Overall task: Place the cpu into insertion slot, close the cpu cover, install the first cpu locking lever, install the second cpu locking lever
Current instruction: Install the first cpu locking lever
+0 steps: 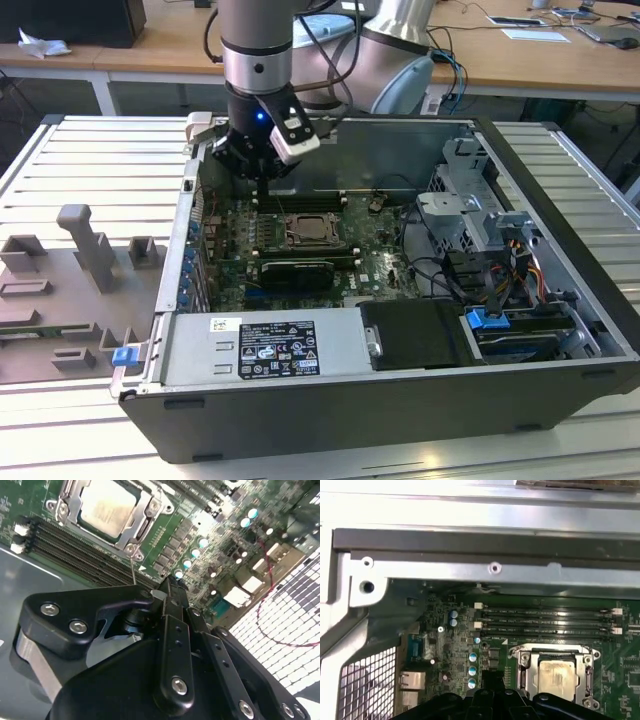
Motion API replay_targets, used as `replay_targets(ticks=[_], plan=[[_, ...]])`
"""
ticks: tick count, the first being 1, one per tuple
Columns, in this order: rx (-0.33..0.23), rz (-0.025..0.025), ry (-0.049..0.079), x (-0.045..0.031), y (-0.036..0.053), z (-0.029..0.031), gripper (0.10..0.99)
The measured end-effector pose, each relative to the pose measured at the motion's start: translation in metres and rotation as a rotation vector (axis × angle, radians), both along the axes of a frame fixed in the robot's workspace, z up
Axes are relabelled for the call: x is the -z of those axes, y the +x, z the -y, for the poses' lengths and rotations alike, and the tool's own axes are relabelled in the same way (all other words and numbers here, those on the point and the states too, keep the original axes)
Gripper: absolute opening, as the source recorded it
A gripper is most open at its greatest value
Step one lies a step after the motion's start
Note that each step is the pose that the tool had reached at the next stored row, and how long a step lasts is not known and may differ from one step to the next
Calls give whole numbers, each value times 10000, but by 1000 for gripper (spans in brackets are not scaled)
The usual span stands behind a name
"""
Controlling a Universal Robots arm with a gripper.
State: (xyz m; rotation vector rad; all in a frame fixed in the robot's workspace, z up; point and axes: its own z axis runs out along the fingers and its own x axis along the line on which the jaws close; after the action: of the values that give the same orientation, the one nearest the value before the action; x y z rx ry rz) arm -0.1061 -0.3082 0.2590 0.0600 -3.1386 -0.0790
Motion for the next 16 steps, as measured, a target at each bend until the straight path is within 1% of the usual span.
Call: replay_targets(ticks=[4, 7, 10, 12, 16], plan=[[0, -1, -1, 15, -1, -83, 106], [0, 1, 1, 17, -1, -108, 106], [0, 0, 0, 19, 6, -148, 106], [-2, 0, 1, 19, 34, -165, 106], [0, 0, 1, 22, 115, -171, 106]])
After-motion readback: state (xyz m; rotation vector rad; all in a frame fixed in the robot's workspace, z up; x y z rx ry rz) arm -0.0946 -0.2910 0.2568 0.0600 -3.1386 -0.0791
